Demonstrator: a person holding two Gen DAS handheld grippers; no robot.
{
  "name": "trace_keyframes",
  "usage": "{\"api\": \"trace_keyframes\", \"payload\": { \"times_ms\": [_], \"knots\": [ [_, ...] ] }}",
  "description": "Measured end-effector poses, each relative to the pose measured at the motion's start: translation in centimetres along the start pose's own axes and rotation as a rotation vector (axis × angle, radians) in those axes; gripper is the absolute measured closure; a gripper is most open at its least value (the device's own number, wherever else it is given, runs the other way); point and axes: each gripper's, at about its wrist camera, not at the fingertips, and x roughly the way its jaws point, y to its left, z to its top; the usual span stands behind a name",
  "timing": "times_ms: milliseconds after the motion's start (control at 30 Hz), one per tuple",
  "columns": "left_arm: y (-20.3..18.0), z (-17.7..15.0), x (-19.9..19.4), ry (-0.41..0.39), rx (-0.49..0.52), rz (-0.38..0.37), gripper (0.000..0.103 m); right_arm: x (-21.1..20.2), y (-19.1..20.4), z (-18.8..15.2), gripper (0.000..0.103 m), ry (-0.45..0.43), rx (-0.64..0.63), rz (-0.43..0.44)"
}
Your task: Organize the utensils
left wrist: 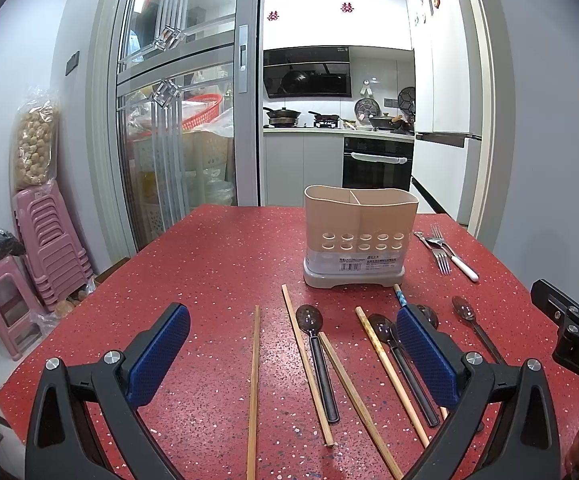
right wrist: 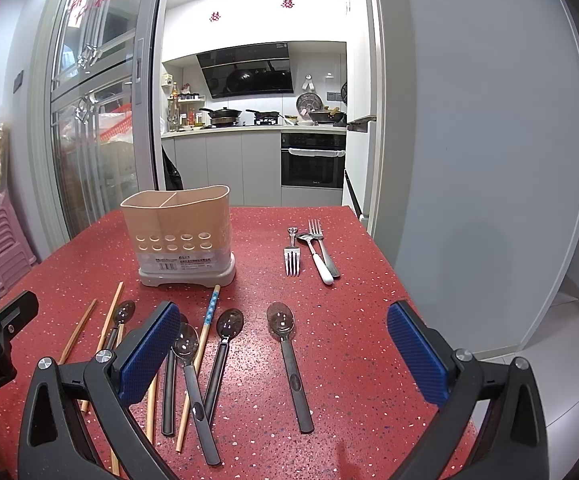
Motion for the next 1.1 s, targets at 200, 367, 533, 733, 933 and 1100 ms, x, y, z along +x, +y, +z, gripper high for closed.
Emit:
{"api": "trace_keyframes", "payload": {
  "times_ms": [200, 367, 533, 733, 933, 1100],
  "knots": [
    [0.1, 0.01, -0.06, 0.0, 0.0, 0.001, 0.0, -0.05, -0.02, -0.01, 0.0, 0.0, 0.002, 0.0],
    [0.13, 0.05, -0.09, 0.0, 0.001, 0.002, 0.0, -0.2, -0.03, -0.03, 0.0, 0.002, 0.004, 0.001],
    [0.13, 0.04, -0.08, 0.0, -0.002, 0.001, 0.0, -0.18, -0.16, -0.13, 0.0, 0.002, 0.006, 0.002],
    [0.13, 0.02, -0.07, 0.001, -0.001, 0.001, 0.0, -0.01, -0.18, -0.15, 0.0, 0.005, 0.005, 0.005],
    [0.34, 0.05, -0.09, 0.006, -0.005, 0.001, 0.0, 0.16, -0.21, -0.12, 0.0, 0.014, 0.01, 0.003],
    [0.67, 0.04, 0.05, 0.014, -0.009, 0.002, 0.0, 0.25, -0.12, -0.15, 0.0, 0.015, 0.006, 0.009]
  ]
}}
